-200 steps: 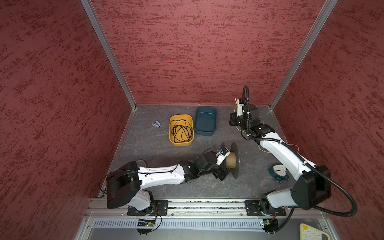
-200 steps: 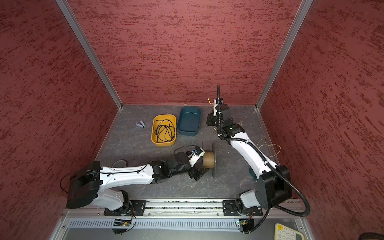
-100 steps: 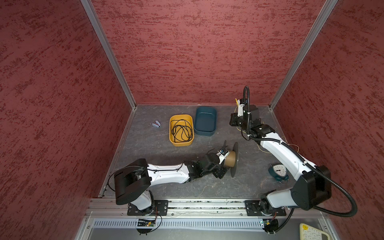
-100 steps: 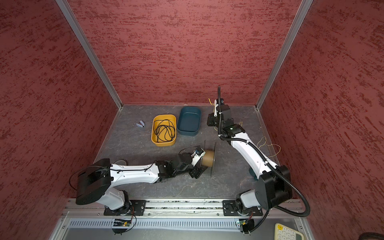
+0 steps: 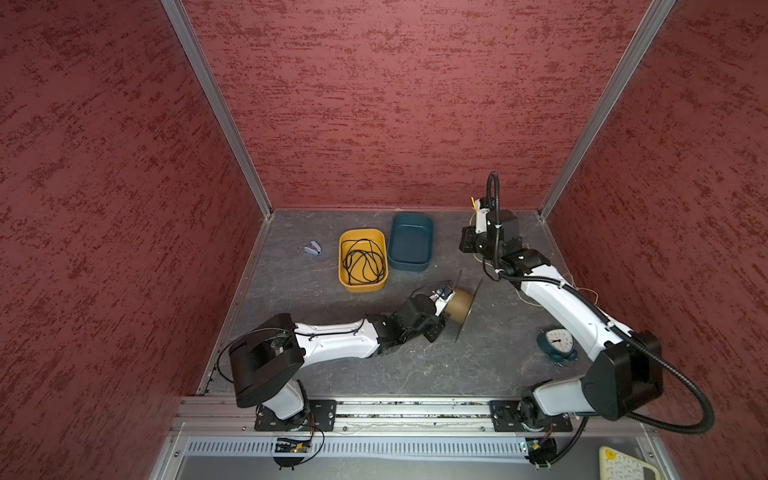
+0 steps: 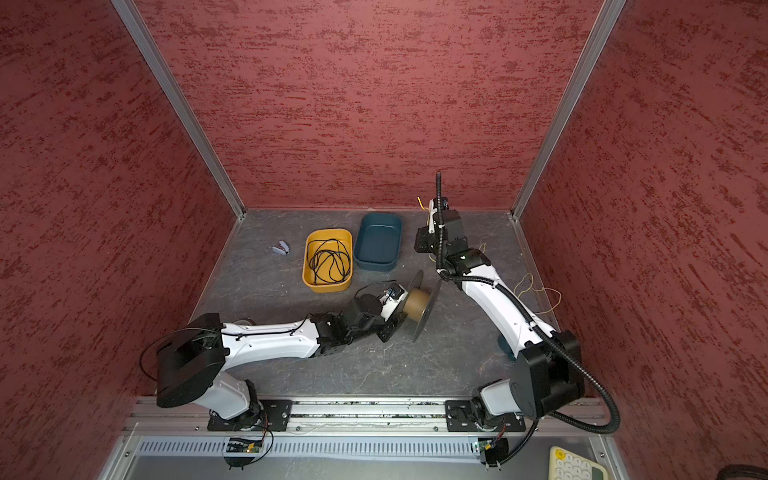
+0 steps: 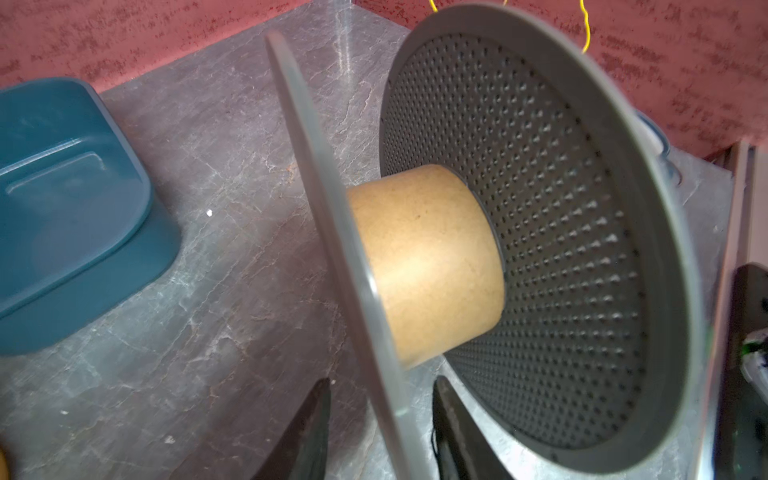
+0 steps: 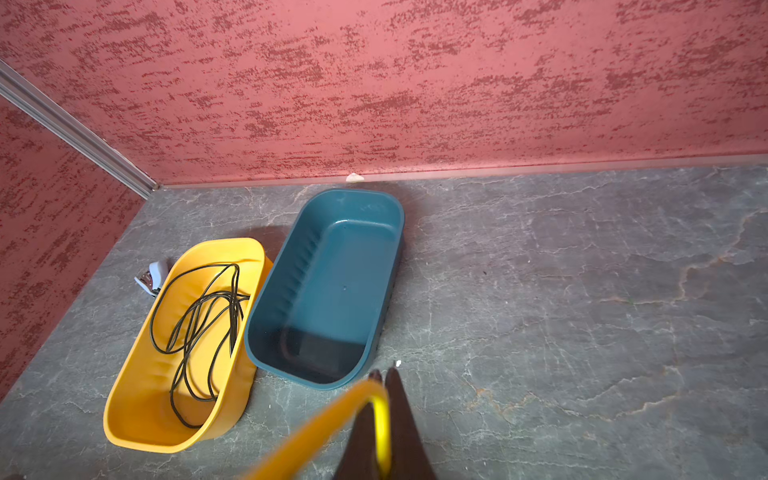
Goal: Wrap the cables
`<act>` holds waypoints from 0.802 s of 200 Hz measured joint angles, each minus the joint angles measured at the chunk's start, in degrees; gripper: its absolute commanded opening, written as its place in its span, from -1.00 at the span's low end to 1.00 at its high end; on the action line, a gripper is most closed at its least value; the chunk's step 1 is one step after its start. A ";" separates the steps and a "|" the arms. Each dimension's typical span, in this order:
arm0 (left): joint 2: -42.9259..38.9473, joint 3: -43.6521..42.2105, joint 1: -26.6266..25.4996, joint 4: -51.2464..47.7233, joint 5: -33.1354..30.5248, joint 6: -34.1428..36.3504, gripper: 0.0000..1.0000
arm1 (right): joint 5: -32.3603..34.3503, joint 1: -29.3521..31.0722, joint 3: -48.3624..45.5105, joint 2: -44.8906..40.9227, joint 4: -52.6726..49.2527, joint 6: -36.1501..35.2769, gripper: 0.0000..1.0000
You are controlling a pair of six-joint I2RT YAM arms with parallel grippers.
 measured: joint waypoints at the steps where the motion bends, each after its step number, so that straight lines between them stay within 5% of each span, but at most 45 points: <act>1: 0.02 0.02 0.00 0.04 0.02 0.02 -0.35 | 0.00 0.00 -0.02 0.00 0.00 0.00 -1.00; 83: 1.95 2.01 4.07 1.33 0.59 1.44 -0.93 | 1.01 -0.07 -0.22 -0.24 -0.02 -0.35 -1.00; 160: -1.79 1.18 15.74 -2.71 1.20 5.68 -0.97 | 1.31 -0.07 -0.22 -0.24 0.02 -1.70 -1.00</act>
